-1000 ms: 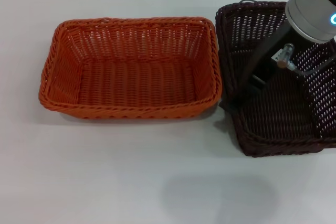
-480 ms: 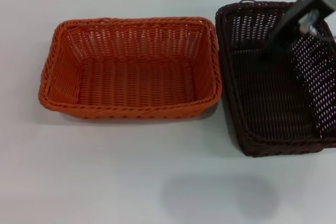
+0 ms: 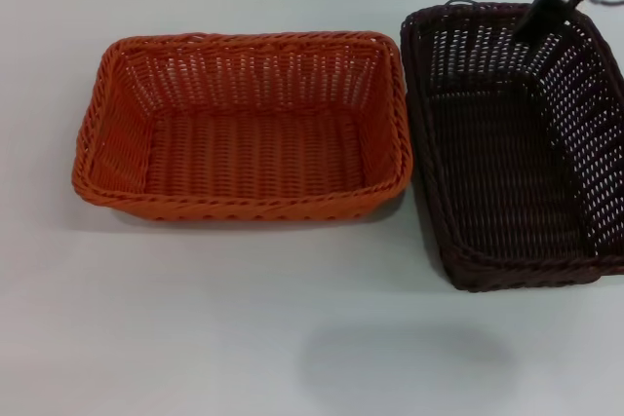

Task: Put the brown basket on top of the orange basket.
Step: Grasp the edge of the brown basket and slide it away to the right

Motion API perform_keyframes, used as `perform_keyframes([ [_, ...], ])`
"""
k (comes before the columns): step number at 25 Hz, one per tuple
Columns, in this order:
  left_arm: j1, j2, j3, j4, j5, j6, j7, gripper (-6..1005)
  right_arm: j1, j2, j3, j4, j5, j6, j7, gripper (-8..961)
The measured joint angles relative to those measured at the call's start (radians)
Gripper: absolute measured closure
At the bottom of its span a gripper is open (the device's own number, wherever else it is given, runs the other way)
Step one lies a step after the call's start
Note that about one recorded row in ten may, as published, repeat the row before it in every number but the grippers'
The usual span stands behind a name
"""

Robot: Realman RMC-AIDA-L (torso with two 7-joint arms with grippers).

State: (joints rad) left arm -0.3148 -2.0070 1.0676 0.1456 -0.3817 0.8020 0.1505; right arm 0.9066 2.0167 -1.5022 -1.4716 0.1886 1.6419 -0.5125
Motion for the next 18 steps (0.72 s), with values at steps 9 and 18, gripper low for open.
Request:
perform_keyframes([
  [9, 0.0, -0.01, -0.014, 0.001, 0.0, -0.01, -0.001, 172, 0.022, 0.009, 0.0, 0.139, -0.064, -0.163, -0.044, 134],
  [18, -0.001, -0.013, -0.029, 0.003, -0.002, -0.019, -0.002, 172, 0.075, 0.026, 0.005, 0.33, -0.12, -0.3, -0.084, 134],
])
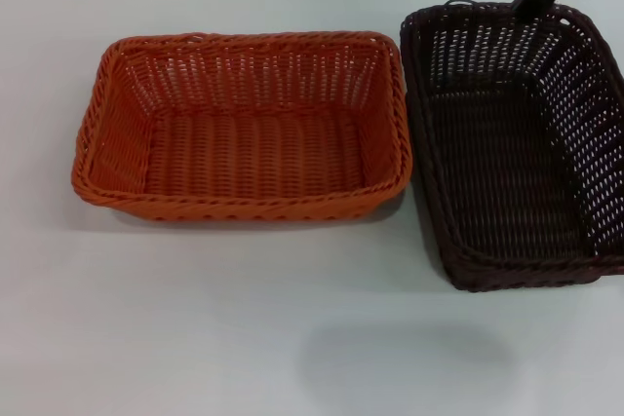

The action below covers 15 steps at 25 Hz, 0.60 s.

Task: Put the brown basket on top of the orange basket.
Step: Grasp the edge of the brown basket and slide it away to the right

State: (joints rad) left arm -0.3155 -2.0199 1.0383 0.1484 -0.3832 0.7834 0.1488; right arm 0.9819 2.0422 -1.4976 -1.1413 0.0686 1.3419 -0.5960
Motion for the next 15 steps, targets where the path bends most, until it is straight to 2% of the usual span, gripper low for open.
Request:
perform_keyframes([
  [9, -0.006, -0.002, 0.0, 0.0, 0.0, -0.002, 0.0, 172, 0.043, 0.02, 0.0, 0.126, 0.008, -0.101, -0.029, 134],
  [15, -0.005, -0.002, 0.0, 0.001, 0.0, -0.002, 0.0, 172, 0.057, 0.025, -0.006, 0.183, 0.01, -0.132, -0.03, 134],
])
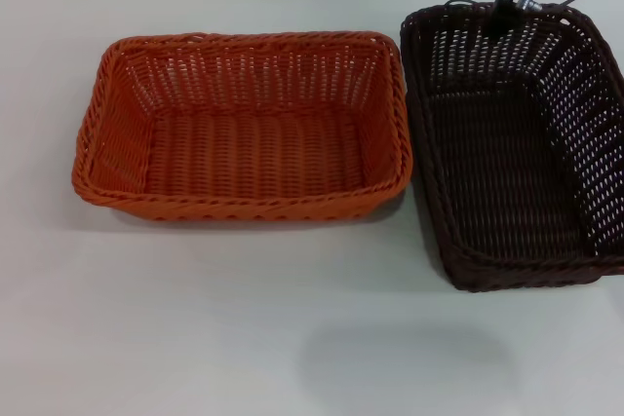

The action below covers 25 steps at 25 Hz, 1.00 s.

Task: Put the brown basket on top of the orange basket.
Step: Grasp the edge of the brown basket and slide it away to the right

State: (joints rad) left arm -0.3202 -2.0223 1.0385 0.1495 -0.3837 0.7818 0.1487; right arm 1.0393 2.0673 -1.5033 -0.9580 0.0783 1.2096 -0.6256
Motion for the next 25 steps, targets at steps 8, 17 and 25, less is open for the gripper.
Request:
perform_keyframes([
  [8, -0.002, 0.001, 0.0, 0.0, 0.0, 0.0, 0.0, 172, 0.003, 0.005, -0.002, 0.047, 0.002, -0.046, 0.0, 133],
  [17, -0.003, 0.0, 0.0, -0.002, 0.003, 0.001, 0.0, 172, 0.004, 0.007, -0.012, 0.12, 0.01, -0.126, 0.0, 133],
  [25, -0.002, -0.005, 0.0, -0.002, 0.007, 0.0, 0.001, 172, 0.004, 0.007, -0.01, 0.175, 0.012, -0.194, 0.007, 133],
])
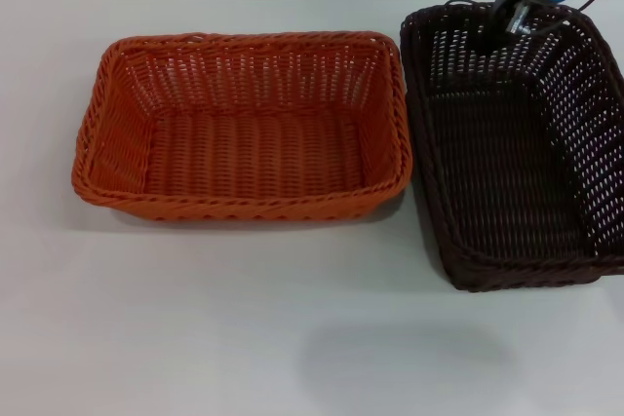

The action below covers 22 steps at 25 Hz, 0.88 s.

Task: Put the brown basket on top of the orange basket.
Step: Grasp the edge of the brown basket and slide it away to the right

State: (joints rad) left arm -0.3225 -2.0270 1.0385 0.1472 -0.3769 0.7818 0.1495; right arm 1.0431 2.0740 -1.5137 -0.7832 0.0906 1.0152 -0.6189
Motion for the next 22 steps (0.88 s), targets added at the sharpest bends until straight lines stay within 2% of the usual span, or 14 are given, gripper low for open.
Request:
perform_keyframes([
  [22, -0.008, -0.004, 0.009, -0.002, 0.002, -0.003, -0.001, 173, 0.0, 0.0, 0.007, 0.091, 0.025, -0.062, 0.004, 133],
])
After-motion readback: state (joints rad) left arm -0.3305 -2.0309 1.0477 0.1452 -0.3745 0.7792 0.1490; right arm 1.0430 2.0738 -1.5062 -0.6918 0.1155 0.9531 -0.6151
